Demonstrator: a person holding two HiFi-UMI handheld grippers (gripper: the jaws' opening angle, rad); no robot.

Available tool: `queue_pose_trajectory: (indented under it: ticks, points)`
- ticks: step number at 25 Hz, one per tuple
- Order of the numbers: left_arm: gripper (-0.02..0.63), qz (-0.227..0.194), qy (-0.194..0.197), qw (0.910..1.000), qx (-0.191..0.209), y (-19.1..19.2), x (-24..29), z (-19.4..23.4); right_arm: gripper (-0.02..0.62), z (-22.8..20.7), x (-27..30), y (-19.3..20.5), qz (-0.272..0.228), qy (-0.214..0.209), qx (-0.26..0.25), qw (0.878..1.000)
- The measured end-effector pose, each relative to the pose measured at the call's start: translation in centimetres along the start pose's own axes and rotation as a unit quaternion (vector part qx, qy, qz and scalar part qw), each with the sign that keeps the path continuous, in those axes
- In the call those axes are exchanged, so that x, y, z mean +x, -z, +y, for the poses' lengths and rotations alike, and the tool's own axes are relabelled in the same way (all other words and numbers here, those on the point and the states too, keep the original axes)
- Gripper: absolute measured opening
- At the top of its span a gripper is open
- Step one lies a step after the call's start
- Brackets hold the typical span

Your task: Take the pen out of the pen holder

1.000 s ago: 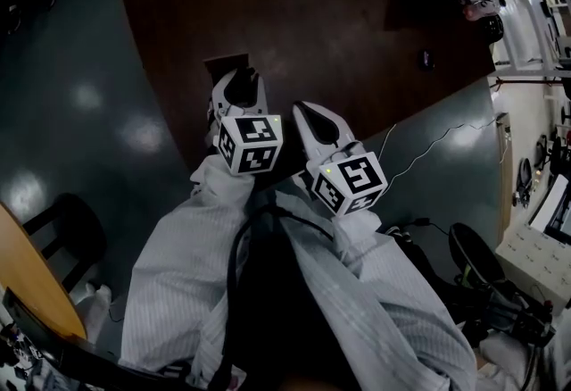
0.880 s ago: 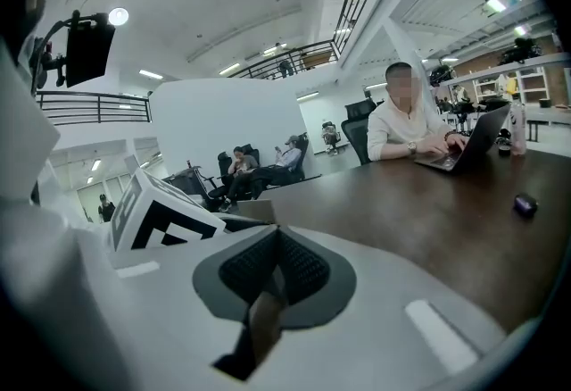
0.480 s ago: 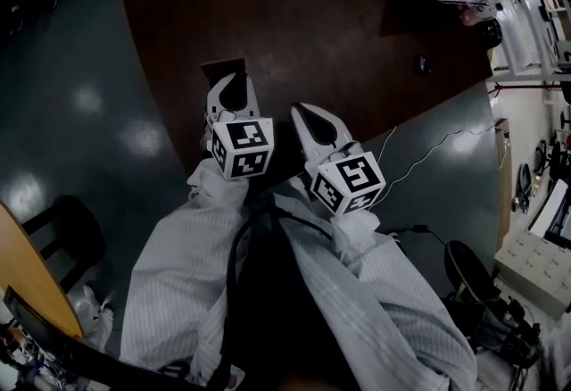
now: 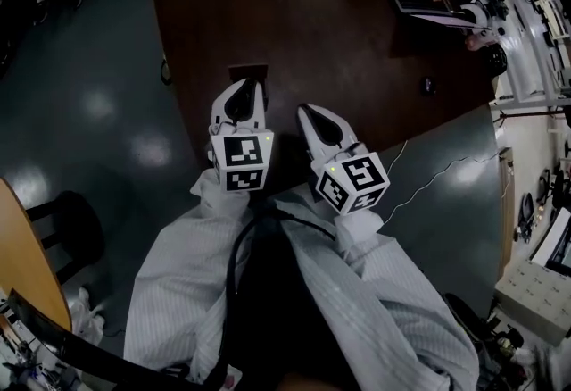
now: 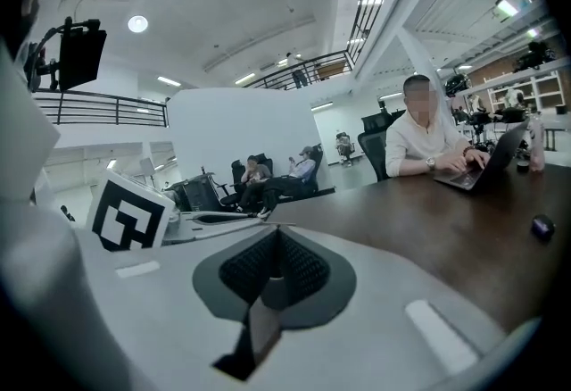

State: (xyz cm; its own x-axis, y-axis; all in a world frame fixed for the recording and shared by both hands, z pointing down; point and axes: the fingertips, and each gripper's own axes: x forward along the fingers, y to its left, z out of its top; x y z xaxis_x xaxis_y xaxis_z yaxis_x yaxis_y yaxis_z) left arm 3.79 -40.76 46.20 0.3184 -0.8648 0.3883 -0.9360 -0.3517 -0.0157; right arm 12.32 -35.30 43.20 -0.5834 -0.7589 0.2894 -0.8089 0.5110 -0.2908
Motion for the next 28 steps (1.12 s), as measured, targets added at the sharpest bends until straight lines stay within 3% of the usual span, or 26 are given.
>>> queue_pose_trajectory:
  ticks: [9, 20, 28]
  points:
    - [0.040, -0.081, 0.008, 0.9964, -0.021, -5.7, -7.8, 2.5, 0.002, 5.2, 1.0, -3.8, -0.036, -0.039, -0.029, 0.998]
    - [0.040, -0.093, -0.007, 0.9957, -0.001, -5.2, -13.6, 4.8, 0.002, 10.2, 1.6, -4.5, -0.066, -0.064, -0.043, 0.995]
    - [0.040, -0.100, 0.007, 0.9949, 0.005, -4.8, -14.1, 5.4, 0.002, 11.2, 1.7, -4.2, -0.067, -0.046, -0.044, 0.996]
